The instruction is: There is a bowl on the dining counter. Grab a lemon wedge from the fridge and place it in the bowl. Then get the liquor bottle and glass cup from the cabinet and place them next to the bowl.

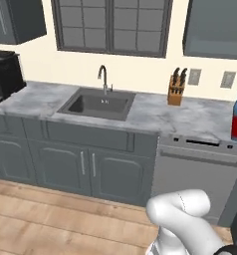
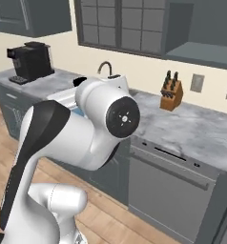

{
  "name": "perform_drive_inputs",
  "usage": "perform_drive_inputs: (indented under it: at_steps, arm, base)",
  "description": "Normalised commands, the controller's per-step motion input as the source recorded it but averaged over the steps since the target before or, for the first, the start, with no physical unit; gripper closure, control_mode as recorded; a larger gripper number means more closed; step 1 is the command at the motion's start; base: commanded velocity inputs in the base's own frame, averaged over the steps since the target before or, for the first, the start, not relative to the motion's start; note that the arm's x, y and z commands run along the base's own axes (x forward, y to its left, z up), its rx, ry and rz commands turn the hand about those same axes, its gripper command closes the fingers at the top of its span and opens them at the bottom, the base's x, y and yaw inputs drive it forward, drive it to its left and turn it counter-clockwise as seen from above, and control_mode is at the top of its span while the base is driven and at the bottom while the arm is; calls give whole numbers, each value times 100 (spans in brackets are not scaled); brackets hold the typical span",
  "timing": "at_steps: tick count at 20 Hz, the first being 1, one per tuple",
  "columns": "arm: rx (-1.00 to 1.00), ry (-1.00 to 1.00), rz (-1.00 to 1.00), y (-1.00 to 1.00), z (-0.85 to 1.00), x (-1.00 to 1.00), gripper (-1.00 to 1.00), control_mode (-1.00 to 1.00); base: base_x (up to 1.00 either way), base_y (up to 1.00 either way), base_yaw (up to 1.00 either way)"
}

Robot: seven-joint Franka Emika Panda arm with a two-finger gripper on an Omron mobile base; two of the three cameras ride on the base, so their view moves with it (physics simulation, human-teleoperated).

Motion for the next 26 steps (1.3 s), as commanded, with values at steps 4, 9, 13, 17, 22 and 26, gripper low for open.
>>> perform_drive_inputs:
  at_steps: [4, 9, 13, 17, 22, 26]
  arm:
    - [0, 0, 0, 0, 0, 0, 100, 100]
    - [0, 0, 0, 0, 0, 0, 100, 100]
    - [0, 0, 0, 0, 0, 0, 100, 100]
    - [0, 0, 0, 0, 0, 0, 100, 100]
    - [0, 0, 0, 0, 0, 0, 100, 100]
    - [0, 0, 0, 0, 0, 0, 100, 100]
  base:
    - [-100, 0, 8]
    - [-100, 0, 11]
    - [-100, 0, 13]
    - [-100, 0, 14]
    - [-100, -32, 22]
    - [-100, -65, 31]
